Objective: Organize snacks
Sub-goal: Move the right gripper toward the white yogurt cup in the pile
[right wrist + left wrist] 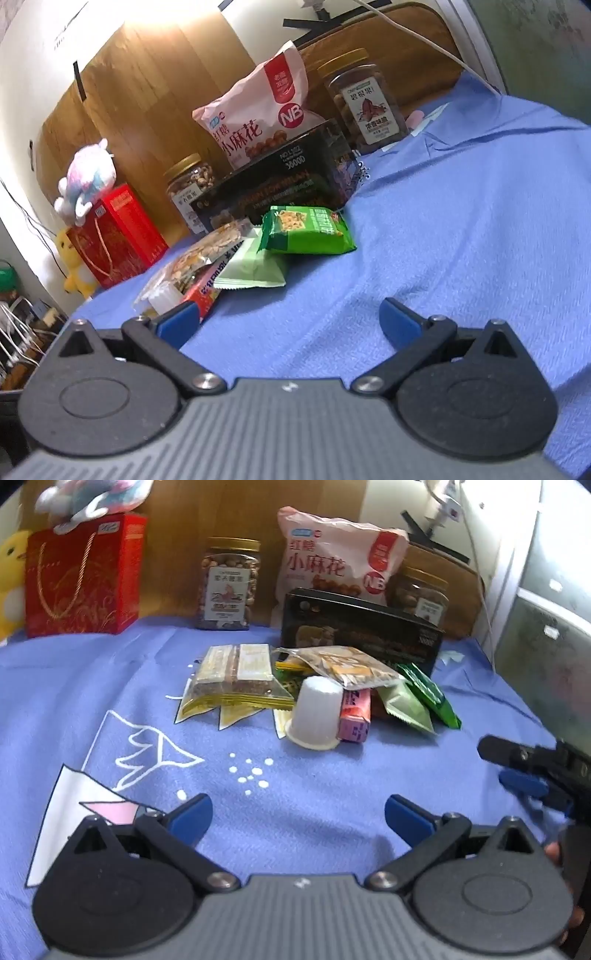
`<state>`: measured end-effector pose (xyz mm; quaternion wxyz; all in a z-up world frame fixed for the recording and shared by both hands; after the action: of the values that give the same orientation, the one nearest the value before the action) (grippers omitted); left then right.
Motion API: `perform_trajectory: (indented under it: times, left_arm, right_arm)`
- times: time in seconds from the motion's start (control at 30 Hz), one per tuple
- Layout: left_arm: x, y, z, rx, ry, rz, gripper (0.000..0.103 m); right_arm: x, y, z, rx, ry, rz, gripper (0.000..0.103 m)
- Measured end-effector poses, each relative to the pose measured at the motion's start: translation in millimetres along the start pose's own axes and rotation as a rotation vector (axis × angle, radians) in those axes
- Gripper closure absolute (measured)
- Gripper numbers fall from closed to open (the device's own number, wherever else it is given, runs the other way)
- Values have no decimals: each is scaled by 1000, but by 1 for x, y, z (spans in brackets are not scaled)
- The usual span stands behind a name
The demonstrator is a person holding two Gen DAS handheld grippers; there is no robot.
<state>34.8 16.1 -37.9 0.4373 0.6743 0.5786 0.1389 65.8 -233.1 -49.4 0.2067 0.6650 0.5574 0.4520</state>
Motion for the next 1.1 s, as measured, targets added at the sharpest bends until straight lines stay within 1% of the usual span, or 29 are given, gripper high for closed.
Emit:
perform_trajectory:
  times: [0.1,0.2,0.23,0.27,0.33,0.37,0.43,0.47,0.53,0.6,0.63,0.67,0.73,0.83,0.9,0.97,1.03,1.1]
  left_arm:
    - [-1,-3,-1,-1,-1,18,0]
    - [4,-1,-8,-38,-31,-10,0]
    - [7,0,-11,-57,-31,-16,0]
    - [10,3,-14,-77,-25,-19,0]
    - [16,8,-19,-110,-21,-21,0]
    - [20,11,-21,-122,-19,-23,0]
    - [27,15,-25,-141,-15,-31,0]
    - [32,17,-26,-146,-15,-37,0]
    - [38,19,-28,-150,-22,-45,0]
    - [42,22,-28,-151,-30,-48,0]
    - [43,23,-28,-152,-34,-47,0]
    - [43,25,-28,-153,-40,-46,0]
    - [44,25,-28,-154,-51,-45,0]
    - [45,24,-29,-149,-73,-53,3]
    - [46,24,-29,-144,-95,-62,5]
    - [46,25,-31,-150,-118,-70,5]
    - [46,26,-33,-157,-138,-71,7]
    - [47,28,-35,-160,-163,-78,7]
  right_arm:
    - [1,1,2,9,-14,-19,0]
    - [2,2,2,11,-37,-45,0]
    - [1,4,1,5,-46,-51,2]
    - [1,5,1,-2,-52,-59,4]
    - [1,8,-1,-21,-65,-73,13]
    - [2,10,-2,-32,-68,-81,14]
    - [5,15,-3,-55,-66,-105,22]
    - [8,18,-3,-63,-57,-125,25]
    - [16,23,0,-59,-27,-157,35]
    - [25,27,4,-46,9,-182,41]
    - [29,29,7,-42,24,-197,46]
    - [34,32,11,-35,38,-214,48]
    - [41,37,18,-24,61,-231,50]
    - [52,45,31,19,100,-227,51]
    - [59,48,36,72,158,-195,52]
    - [67,45,36,92,208,-198,52]
    - [79,38,32,71,216,-276,52]
    - [96,26,27,42,223,-387,52]
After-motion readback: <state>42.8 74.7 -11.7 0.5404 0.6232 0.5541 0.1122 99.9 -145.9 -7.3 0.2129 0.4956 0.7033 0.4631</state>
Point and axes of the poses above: each gripper's, at about its wrist camera, not at the fingertips, and z roughly the way its jaws point, x to its left, y to its top, the point moved 7 cm from there along z, roughly the way its jaws point, and after that the axes turned 14 degrees about -y, right-handed, at the moved point
